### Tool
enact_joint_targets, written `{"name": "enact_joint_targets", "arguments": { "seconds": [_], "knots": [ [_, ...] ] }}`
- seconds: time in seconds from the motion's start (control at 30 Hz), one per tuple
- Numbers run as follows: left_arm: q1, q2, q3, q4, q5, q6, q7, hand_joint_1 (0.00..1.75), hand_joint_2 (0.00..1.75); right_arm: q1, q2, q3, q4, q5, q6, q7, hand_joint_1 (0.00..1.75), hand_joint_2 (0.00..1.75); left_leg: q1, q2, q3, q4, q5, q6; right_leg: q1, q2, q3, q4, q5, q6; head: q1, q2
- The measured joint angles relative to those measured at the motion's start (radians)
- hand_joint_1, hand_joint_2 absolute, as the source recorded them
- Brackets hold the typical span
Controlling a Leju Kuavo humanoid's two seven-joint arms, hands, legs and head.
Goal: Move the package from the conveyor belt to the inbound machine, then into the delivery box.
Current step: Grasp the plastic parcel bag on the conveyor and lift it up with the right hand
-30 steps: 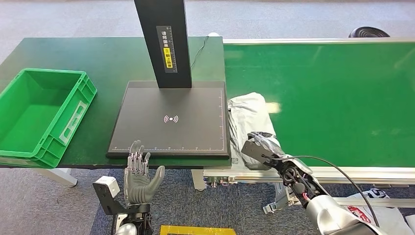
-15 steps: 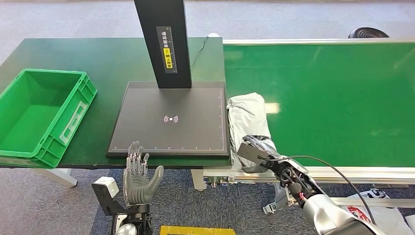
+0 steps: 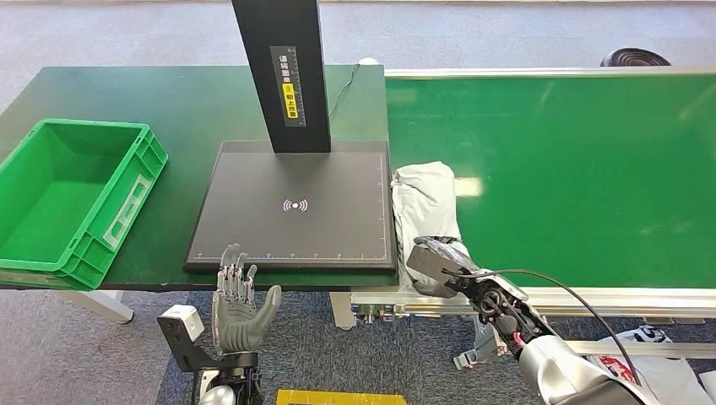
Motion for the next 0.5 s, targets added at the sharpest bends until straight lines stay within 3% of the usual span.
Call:
{"name": "enact_joint_targets", "arguments": {
  "seconds": [0.5],
  "knots": [
    [0.006, 0.002, 0.002, -0.004, 0.001, -0.006, 0.0, 0.0, 1.75, -0.003, -0.017, -0.001, 0.0, -0.023, 0.001, -0.023, 1.75, 1.75, 0.0, -0.001, 0.001, 0.0, 0.0, 0.0, 0.0, -0.001, 0.001, 0.0, -0.001, 0.001, 0.0, 0.0]
  ]
}}
